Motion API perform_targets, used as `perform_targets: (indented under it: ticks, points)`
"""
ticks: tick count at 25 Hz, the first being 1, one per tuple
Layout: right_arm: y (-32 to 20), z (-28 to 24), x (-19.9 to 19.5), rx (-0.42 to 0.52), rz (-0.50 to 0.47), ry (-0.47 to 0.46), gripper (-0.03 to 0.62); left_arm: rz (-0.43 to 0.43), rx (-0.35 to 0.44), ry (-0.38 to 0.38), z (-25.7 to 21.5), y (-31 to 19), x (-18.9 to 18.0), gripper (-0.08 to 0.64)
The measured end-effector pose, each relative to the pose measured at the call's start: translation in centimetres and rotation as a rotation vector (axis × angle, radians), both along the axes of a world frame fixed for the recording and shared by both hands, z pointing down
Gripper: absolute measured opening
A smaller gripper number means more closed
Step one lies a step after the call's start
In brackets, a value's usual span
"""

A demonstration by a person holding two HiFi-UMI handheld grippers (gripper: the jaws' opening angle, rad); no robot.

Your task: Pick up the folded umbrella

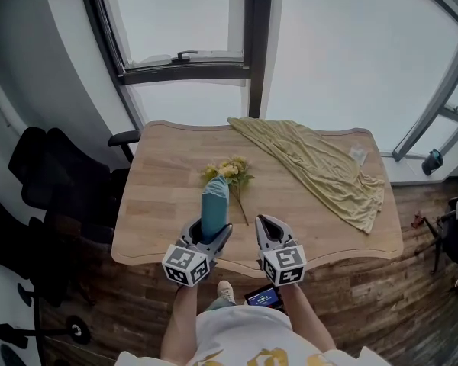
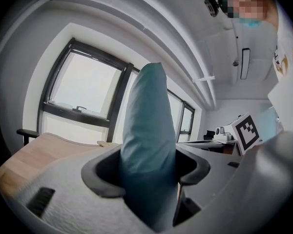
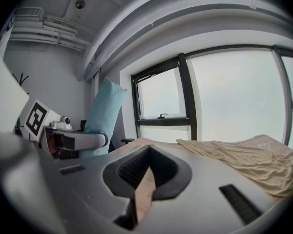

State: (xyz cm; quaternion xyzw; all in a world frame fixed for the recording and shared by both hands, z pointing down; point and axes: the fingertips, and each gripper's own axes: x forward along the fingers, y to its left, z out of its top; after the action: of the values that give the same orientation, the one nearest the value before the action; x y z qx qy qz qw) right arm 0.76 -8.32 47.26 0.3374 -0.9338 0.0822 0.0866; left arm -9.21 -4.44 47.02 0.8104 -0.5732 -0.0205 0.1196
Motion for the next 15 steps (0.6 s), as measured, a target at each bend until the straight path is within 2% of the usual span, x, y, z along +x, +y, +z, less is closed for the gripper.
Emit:
perform_targets:
  ticks: [6, 15]
  points:
    - [1.4, 0.5, 1.6, 0.018, -0.019, 0.005, 0.011, -0.062, 0.0, -0.004, 0.6, 2.2, 0.9, 0.298]
    - [3.0, 1.9, 3.0, -0.005, -0.024, 0.041, 0.011, -0.089, 0.003, 0.014, 0.9, 4.6, 1.6, 0.298]
